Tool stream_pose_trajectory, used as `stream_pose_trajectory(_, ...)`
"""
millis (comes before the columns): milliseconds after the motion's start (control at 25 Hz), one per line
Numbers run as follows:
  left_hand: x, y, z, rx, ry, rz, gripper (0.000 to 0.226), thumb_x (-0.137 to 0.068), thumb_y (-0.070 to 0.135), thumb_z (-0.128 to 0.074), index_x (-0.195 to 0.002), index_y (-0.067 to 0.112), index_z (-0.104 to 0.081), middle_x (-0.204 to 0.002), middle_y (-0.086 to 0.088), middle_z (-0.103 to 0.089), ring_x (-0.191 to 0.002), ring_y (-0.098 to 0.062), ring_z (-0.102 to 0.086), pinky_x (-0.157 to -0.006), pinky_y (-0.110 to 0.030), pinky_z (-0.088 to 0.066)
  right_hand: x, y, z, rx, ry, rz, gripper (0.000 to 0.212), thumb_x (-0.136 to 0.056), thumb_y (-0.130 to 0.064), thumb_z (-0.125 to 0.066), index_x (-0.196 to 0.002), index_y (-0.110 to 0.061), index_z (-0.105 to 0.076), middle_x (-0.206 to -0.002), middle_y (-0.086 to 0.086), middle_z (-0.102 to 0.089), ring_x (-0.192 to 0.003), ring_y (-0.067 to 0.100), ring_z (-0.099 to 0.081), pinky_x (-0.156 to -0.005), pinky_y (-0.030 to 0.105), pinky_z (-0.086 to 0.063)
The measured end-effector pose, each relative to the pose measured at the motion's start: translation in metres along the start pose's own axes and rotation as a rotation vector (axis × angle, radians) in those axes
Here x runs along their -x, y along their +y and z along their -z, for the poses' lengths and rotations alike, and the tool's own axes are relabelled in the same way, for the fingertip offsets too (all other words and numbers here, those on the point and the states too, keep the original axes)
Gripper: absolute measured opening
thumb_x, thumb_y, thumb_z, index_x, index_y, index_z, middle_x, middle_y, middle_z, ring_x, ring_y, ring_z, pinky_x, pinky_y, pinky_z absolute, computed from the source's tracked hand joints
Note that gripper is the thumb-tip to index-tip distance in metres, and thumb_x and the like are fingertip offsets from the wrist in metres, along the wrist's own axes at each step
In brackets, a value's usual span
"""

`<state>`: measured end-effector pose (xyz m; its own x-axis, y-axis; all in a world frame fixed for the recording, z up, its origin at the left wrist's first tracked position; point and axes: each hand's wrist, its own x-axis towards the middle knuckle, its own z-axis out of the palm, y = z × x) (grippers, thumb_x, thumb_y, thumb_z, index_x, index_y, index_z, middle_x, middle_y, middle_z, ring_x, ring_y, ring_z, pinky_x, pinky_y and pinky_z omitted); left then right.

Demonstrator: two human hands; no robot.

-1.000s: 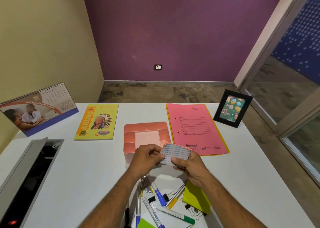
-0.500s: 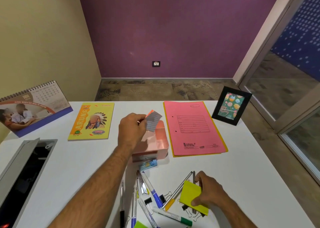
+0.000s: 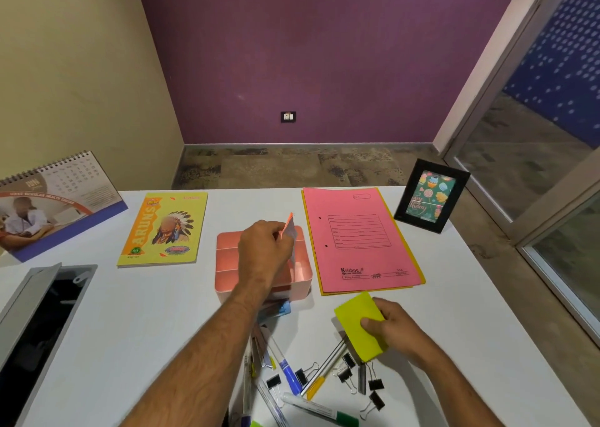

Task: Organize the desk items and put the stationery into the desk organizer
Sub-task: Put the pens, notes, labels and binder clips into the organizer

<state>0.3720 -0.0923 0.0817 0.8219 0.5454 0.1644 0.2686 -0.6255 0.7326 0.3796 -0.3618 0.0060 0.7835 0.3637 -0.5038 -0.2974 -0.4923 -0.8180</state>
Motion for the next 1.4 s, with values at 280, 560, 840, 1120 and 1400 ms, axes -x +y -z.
stream_pose_trajectory(280, -0.030, -0.003, 0.006, -0.416, -0.106, -0.247, 0.028, -0.090, 0.024, -0.065, -0.117, 0.020, -0.071, -0.105, -0.003, -0.065, -0.099, -0.020, -0.056, -0.078, -0.030, -0.047, -0.007, -0.035, -0.006, -0.215, 0.207, 0.165, 0.025, -0.087, 0.001, -0.054, -0.098, -0.016, -0.070, -0.093, 0.017, -0.069, -0.074, 0.026, -0.069, -0.059, 0.033, -0.057)
stream_pose_trajectory(560, -0.053, -0.016, -0.004, -0.557, -0.223, -0.223, 0.040, -0.085, 0.023, -0.072, -0.124, 0.020, -0.068, -0.116, -0.006, -0.061, -0.107, -0.024, -0.056, -0.090, -0.036, -0.051, -0.035, -0.074, -0.010, -0.215, 0.365, 0.393, 0.029, -0.094, -0.004, -0.060, -0.099, -0.030, -0.070, -0.100, 0.003, -0.073, -0.097, 0.019, -0.067, -0.081, 0.035, -0.057)
stream_pose_trajectory(840, -0.064, -0.029, -0.017, -0.724, -0.355, -0.295, 0.033, -0.092, 0.034, -0.063, -0.122, 0.023, -0.066, -0.117, -0.005, -0.062, -0.109, -0.025, -0.053, -0.091, -0.038, -0.044, -0.059, -0.086, -0.034, -0.151, 0.398, 0.431, 0.023, -0.091, -0.005, -0.065, -0.105, -0.021, -0.072, -0.100, 0.002, -0.074, -0.098, 0.021, -0.067, -0.083, 0.037, -0.057)
stream_pose_trajectory(1120, -0.057, -0.035, -0.008, -0.027, -0.477, -0.323, 0.060, -0.078, 0.019, -0.080, -0.133, 0.026, -0.057, -0.116, 0.004, -0.067, -0.104, -0.016, -0.058, -0.092, -0.037, -0.049, -0.074, -0.103, -0.050, 0.080, 0.433, 0.512, 0.015, -0.087, -0.004, -0.069, -0.098, -0.011, -0.075, -0.090, 0.004, -0.070, -0.085, 0.020, -0.062, -0.072, 0.030, -0.050)
stream_pose_trajectory(1400, -0.061, -0.043, 0.016, -0.040, -0.228, -0.468, 0.015, -0.079, 0.008, -0.076, -0.093, 0.013, -0.079, -0.083, -0.005, -0.073, -0.073, -0.020, -0.066, -0.072, -0.032, -0.055, -0.067, -0.123, -0.076, 0.073, 0.526, 0.554, 0.037, -0.082, -0.009, -0.076, -0.116, -0.019, -0.066, -0.103, -0.008, -0.066, -0.091, 0.006, -0.060, -0.074, 0.023, -0.050)
